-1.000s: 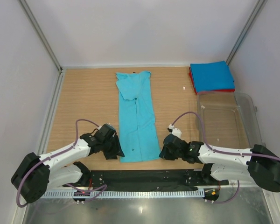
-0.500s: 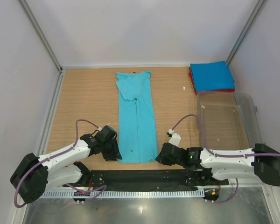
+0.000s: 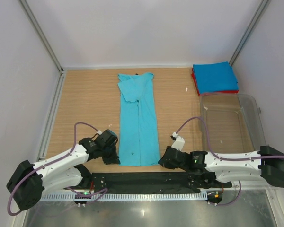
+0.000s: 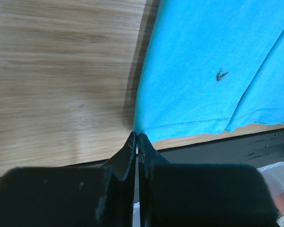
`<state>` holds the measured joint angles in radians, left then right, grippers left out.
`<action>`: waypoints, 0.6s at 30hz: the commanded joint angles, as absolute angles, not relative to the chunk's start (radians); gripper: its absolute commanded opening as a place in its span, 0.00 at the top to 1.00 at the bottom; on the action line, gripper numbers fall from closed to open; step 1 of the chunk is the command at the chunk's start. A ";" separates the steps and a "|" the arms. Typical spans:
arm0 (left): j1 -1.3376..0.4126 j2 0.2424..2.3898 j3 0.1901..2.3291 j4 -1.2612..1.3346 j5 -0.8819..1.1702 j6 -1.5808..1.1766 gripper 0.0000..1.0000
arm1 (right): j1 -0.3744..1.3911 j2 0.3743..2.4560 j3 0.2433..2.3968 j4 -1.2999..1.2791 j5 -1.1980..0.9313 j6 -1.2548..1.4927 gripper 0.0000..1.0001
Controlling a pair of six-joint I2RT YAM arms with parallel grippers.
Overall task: Fold and stack the t-shirts
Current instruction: Fold the tshirt
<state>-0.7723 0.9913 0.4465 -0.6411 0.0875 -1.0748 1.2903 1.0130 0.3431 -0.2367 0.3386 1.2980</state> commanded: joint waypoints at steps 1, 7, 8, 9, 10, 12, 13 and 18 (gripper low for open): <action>-0.782 0.956 0.472 -0.709 0.043 -1.101 1.00 | 1.310 0.976 0.345 -0.252 0.396 1.330 0.99; -0.795 0.969 0.448 -0.698 0.048 -1.129 1.00 | 1.333 0.982 0.334 -0.245 0.403 1.350 0.99; -0.798 0.973 0.443 -0.695 0.051 -1.132 1.00 | 1.336 0.992 0.327 -0.230 0.400 1.353 0.99; -0.801 0.973 0.442 -0.692 0.049 -1.138 1.00 | 1.342 0.999 0.324 -0.223 0.396 1.358 0.99; -0.802 0.973 0.439 -0.689 0.049 -1.141 1.00 | 1.356 1.006 0.321 -0.209 0.394 1.362 0.99; -0.808 0.968 0.436 -0.690 0.046 -1.146 1.00 | 1.373 1.035 0.324 -0.206 0.403 1.377 0.99; -0.810 0.966 0.433 -0.690 0.046 -1.147 1.00 | 1.390 1.048 0.328 -0.204 0.408 1.384 0.99; -0.815 0.957 0.420 -0.687 0.057 -1.169 1.00 | 1.433 1.081 0.359 -0.235 0.452 1.401 0.99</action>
